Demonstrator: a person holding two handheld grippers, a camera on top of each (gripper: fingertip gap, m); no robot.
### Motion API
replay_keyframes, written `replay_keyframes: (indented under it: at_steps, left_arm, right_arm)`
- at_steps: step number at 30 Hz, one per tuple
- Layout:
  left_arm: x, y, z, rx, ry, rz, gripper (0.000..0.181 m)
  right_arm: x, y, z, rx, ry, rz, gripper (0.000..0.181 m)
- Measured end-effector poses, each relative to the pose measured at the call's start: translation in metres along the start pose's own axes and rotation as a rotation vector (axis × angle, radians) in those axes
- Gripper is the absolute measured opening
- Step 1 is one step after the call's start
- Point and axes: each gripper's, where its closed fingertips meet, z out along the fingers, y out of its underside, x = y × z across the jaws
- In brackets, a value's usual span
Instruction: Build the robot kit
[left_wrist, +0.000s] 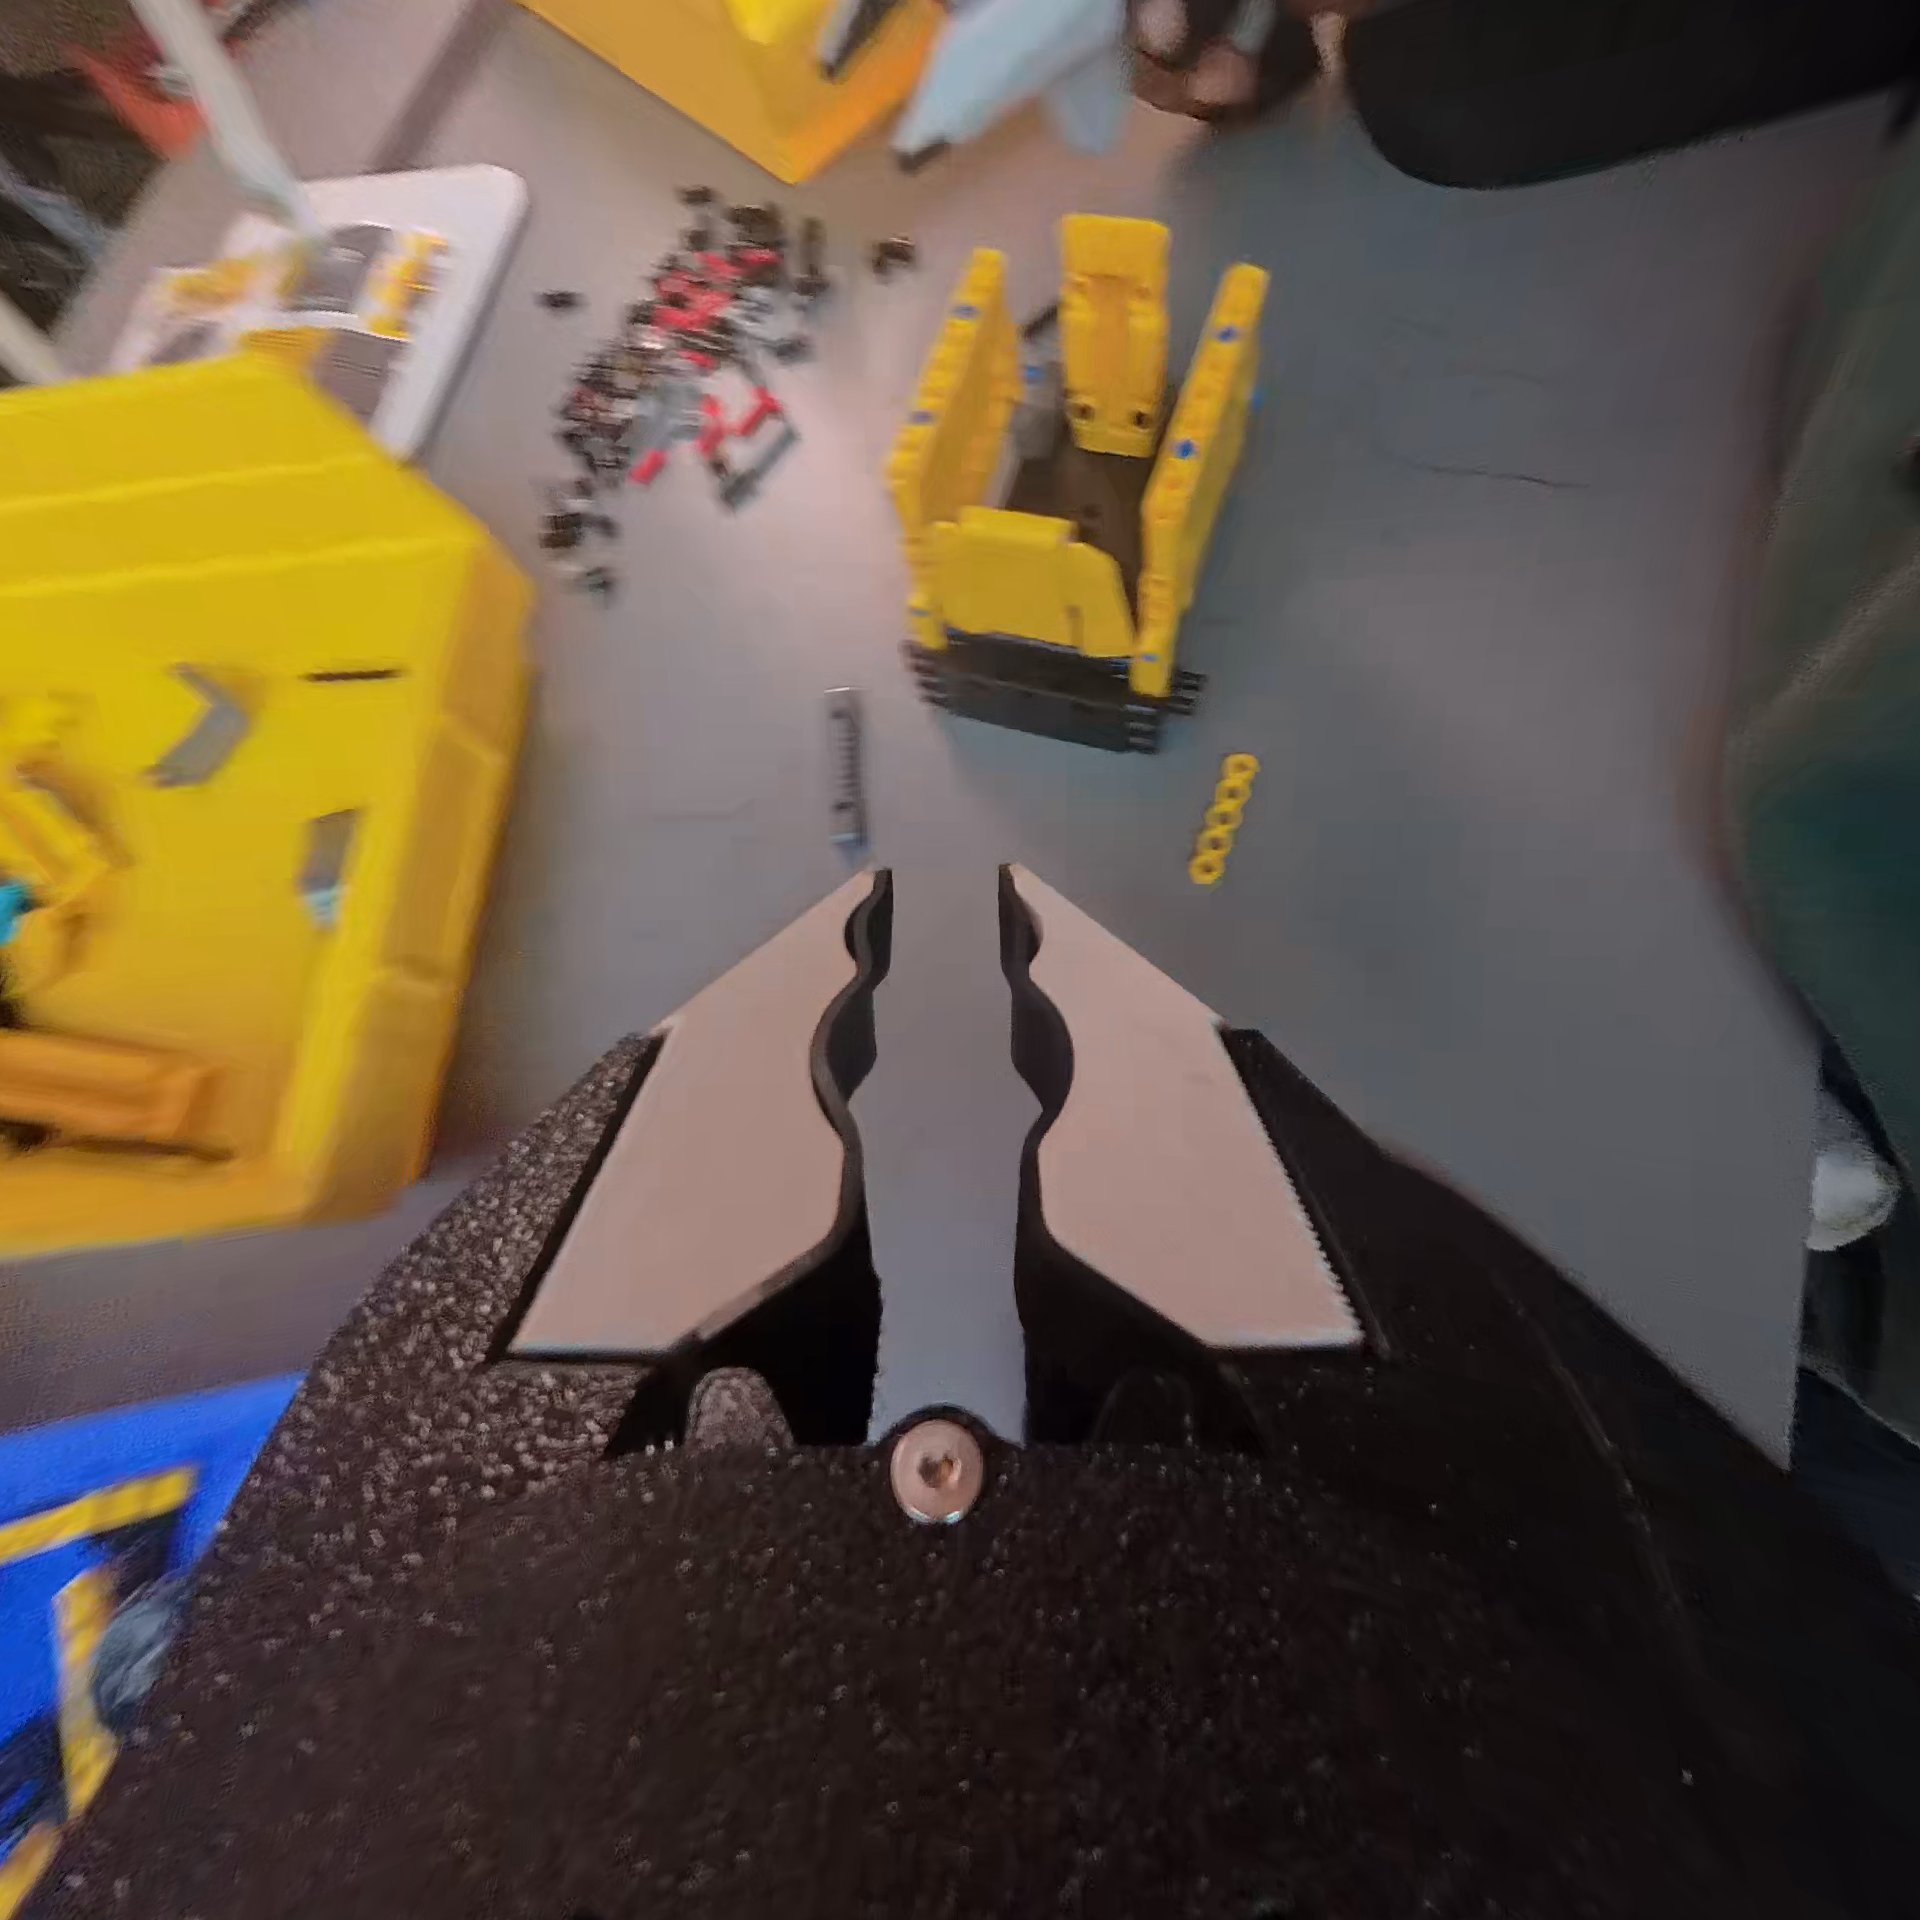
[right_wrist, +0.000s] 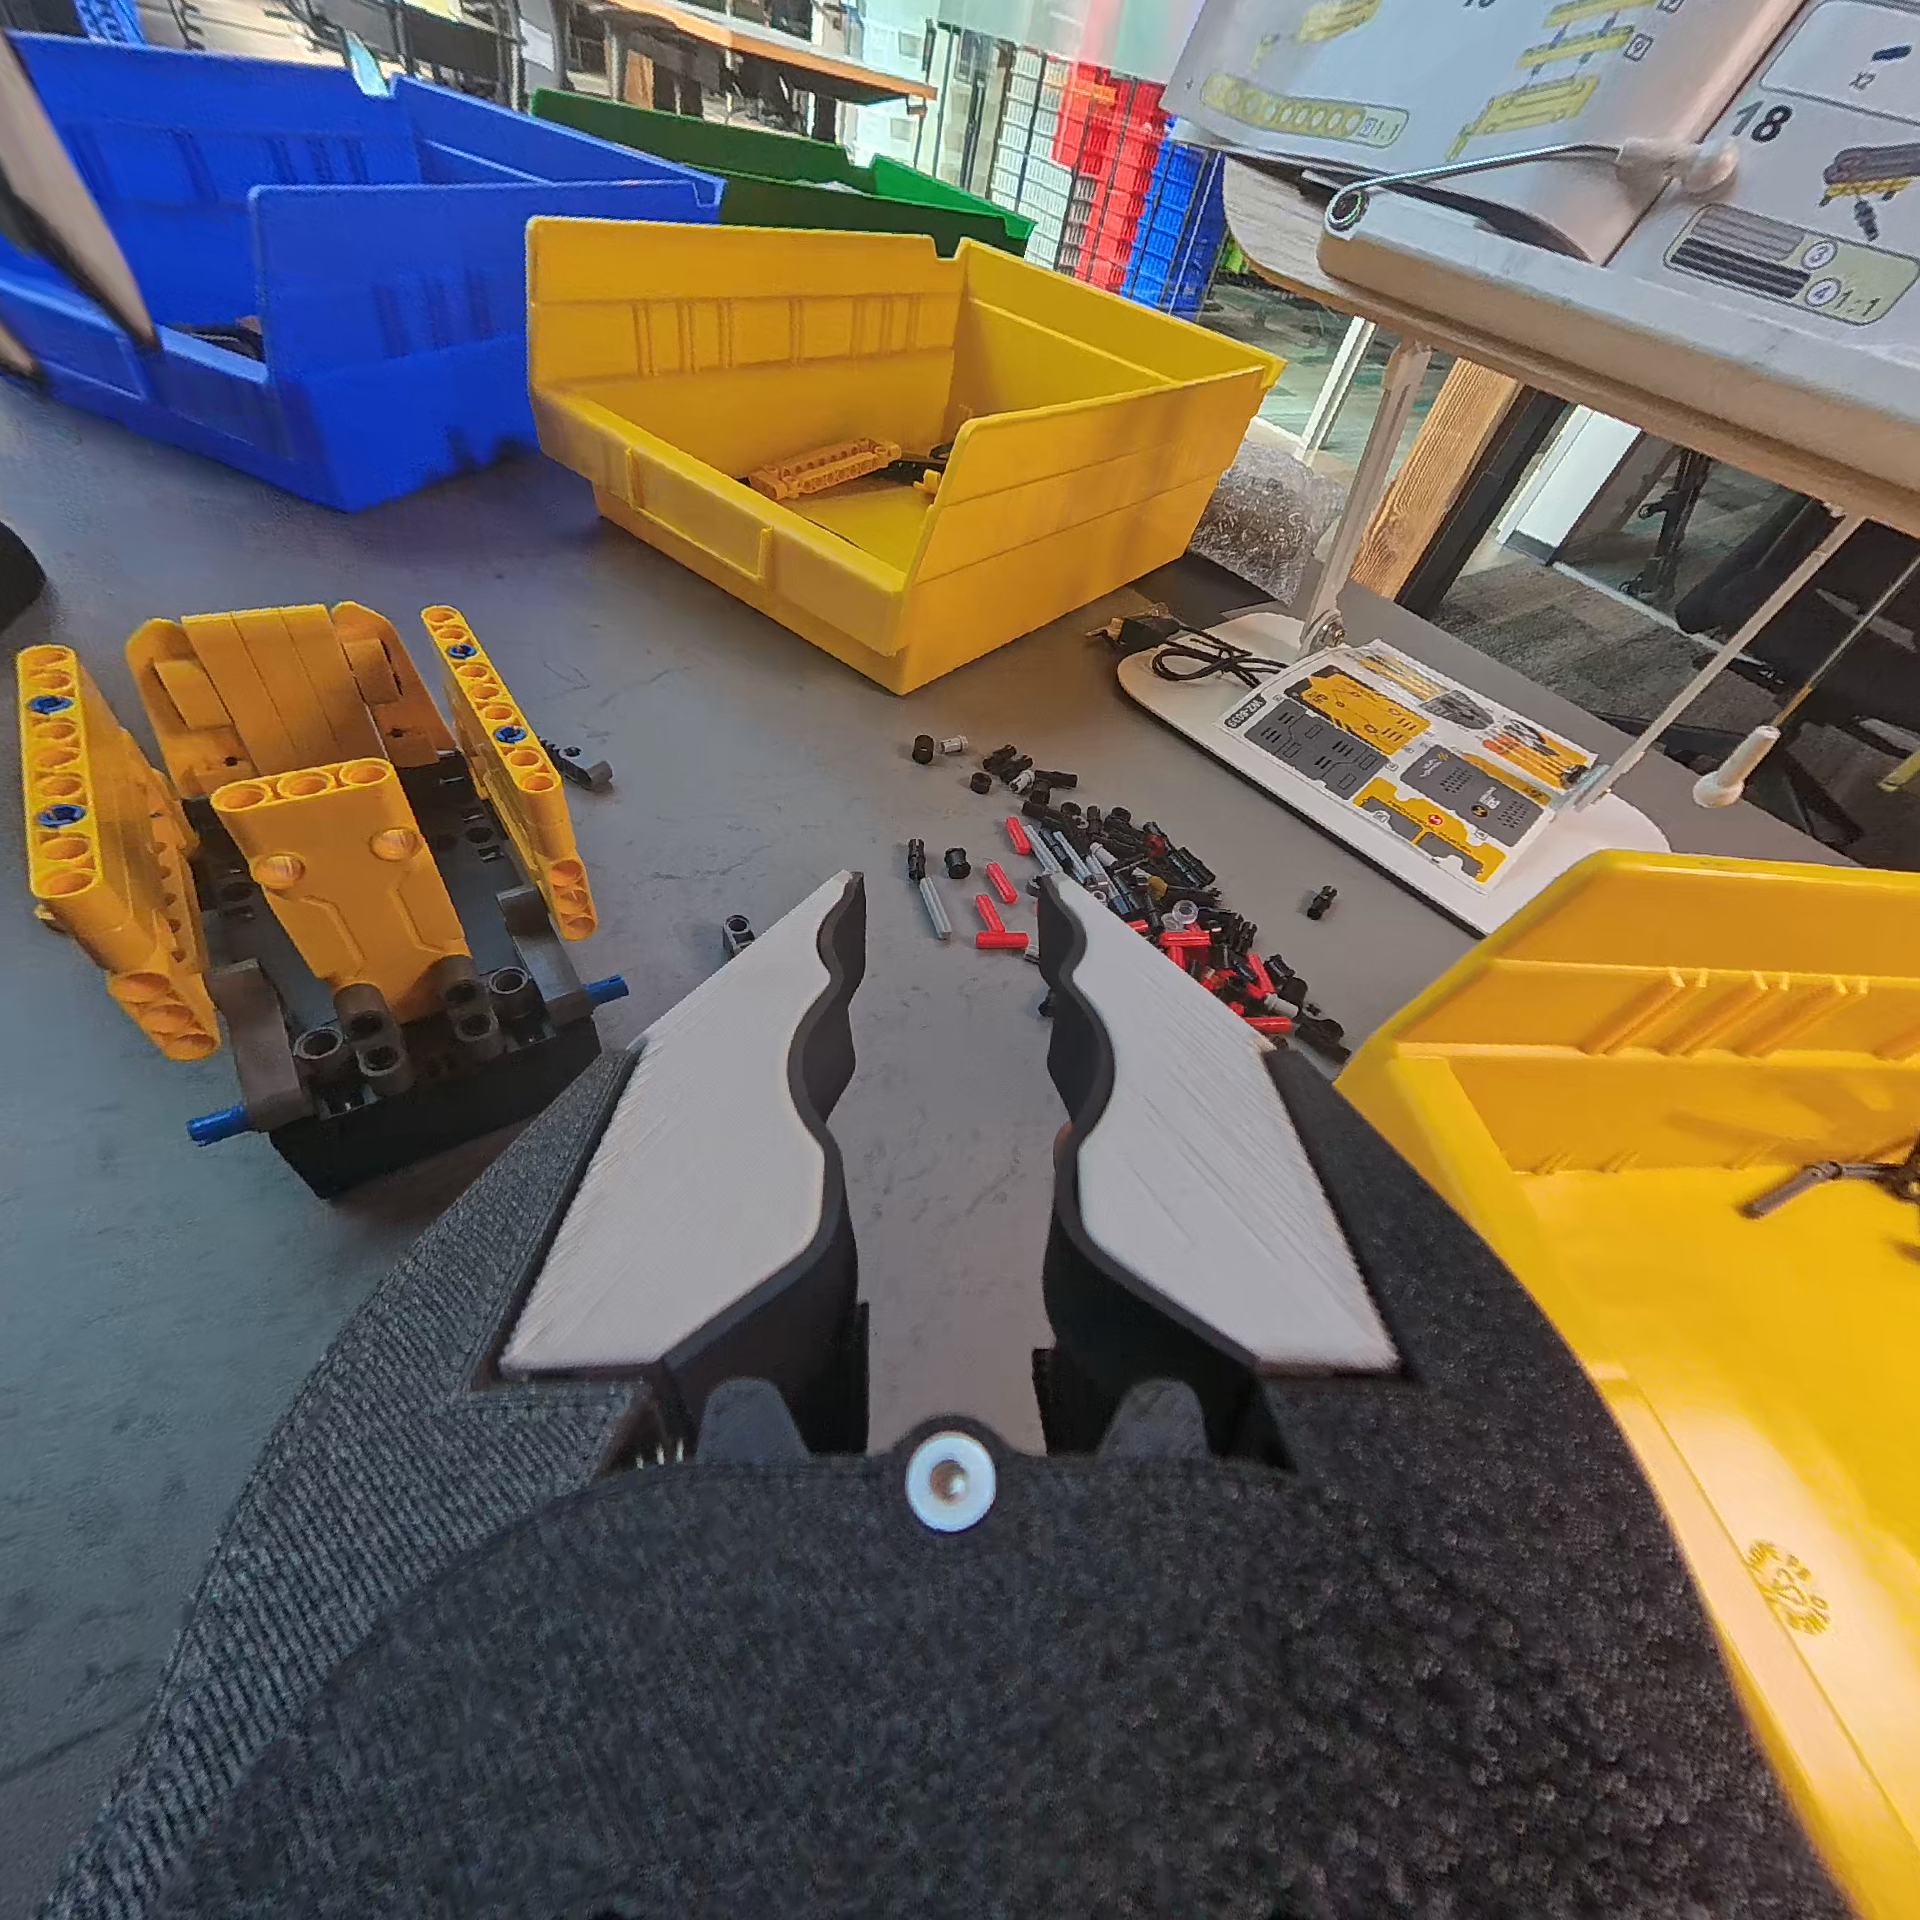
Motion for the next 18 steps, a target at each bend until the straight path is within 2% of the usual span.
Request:
replay_keyframes:
  at_steps: [2,4,7,9,11,13,18]
  left_arm:
    - [-0.05,0.001,-0.044,-0.031,-0.158,-0.017,0.023]
    - [-0.099,0.019,-0.091,-0.135,-0.32,-0.002,0.024]
    - [-0.16,0.077,-0.152,-0.416,-0.46,-0.021,0.026]
    - [-0.176,0.122,-0.174,-0.574,-0.413,-0.1,0.026]
    - [-0.185,0.158,-0.182,-0.687,-0.358,-0.148,0.026]
    - [-0.183,0.183,-0.177,-0.777,-0.257,-0.154,0.022]
    - [-0.177,0.232,-0.157,-1.052,-0.051,-0.017,0.018]
  right_arm:
    - [-0.001,0.0,0.0,0.0,-0.002,-0.002,0.032]
    - [-0.001,-0.001,0.0,0.003,-0.003,-0.002,0.032]
    - [-0.002,-0.001,0.0,0.006,-0.007,0.002,0.032]
    - [-0.002,-0.002,0.0,0.008,-0.008,0.003,0.033]
    - [-0.002,-0.002,0.0,0.012,-0.008,0.003,0.032]
    - [-0.002,-0.003,0.0,0.019,-0.009,0.003,0.032]
    - [-0.002,-0.004,0.0,0.028,-0.009,0.005,0.032]
